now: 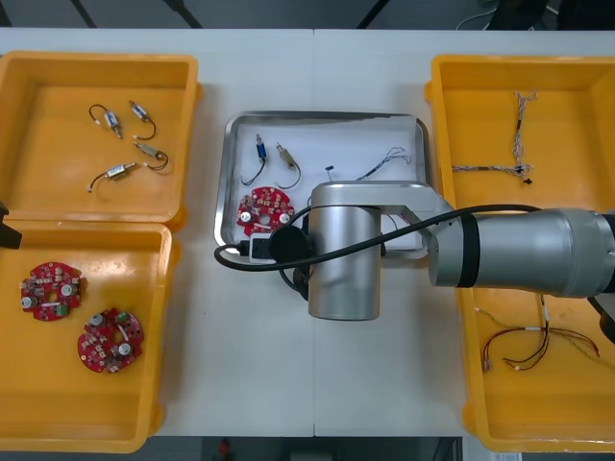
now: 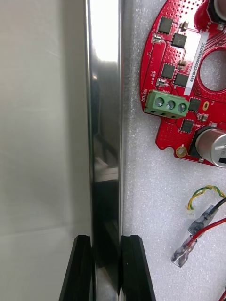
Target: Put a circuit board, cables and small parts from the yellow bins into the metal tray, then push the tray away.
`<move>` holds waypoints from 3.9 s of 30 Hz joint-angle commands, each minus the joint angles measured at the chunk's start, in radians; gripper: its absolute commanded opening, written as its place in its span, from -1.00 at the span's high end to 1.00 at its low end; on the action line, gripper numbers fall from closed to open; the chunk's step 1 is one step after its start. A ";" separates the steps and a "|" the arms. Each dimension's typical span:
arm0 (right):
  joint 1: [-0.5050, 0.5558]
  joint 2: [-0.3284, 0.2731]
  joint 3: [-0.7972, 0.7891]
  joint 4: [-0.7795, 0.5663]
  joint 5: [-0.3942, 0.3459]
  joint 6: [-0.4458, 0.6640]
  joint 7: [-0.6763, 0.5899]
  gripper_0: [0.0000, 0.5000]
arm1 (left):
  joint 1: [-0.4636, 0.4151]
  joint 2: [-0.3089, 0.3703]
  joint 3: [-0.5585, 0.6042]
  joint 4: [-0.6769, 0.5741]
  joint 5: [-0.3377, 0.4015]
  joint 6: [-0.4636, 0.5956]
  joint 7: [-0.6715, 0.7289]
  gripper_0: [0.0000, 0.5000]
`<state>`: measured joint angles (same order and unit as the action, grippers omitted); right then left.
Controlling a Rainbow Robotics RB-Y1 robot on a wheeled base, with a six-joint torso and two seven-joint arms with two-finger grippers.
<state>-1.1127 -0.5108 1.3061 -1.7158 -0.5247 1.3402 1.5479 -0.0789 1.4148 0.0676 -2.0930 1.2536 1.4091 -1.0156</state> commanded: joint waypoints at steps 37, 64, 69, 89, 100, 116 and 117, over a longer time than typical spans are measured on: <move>-0.199 0.067 -0.053 0.357 0.014 -0.308 0.193 1.00 | 0.015 0.038 -0.003 -0.016 0.001 -0.002 0.043 -1.00; -0.246 0.080 -0.054 0.564 0.017 -0.555 0.250 1.00 | 0.015 0.038 -0.003 -0.016 0.001 -0.002 0.043 -1.00; -0.248 0.086 -0.054 0.591 0.023 -0.589 0.252 1.00 | 0.015 0.038 -0.003 -0.016 0.001 -0.002 0.043 -1.00; -0.243 0.090 -0.053 0.608 0.019 -0.622 0.241 -1.00 | 0.015 0.038 -0.003 -0.016 0.001 -0.002 0.043 -1.00; -0.246 0.026 -0.169 0.423 -0.061 -0.388 0.241 -1.00 | 0.015 0.038 -0.003 -0.016 0.001 -0.002 0.043 -1.00; -0.151 -0.166 -0.435 0.087 -0.276 0.005 0.146 -1.00 | 0.015 0.038 -0.003 -0.016 0.001 -0.002 0.043 -1.00; -0.136 -0.183 -0.456 0.055 -0.276 0.025 0.112 -1.00 | 0.015 0.038 -0.003 -0.016 0.001 -0.002 0.043 -1.00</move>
<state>-1.2771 -0.6336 0.9416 -1.5759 -0.7906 1.3329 1.7548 -0.0788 1.4148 0.0676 -2.0943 1.2536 1.4092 -1.0155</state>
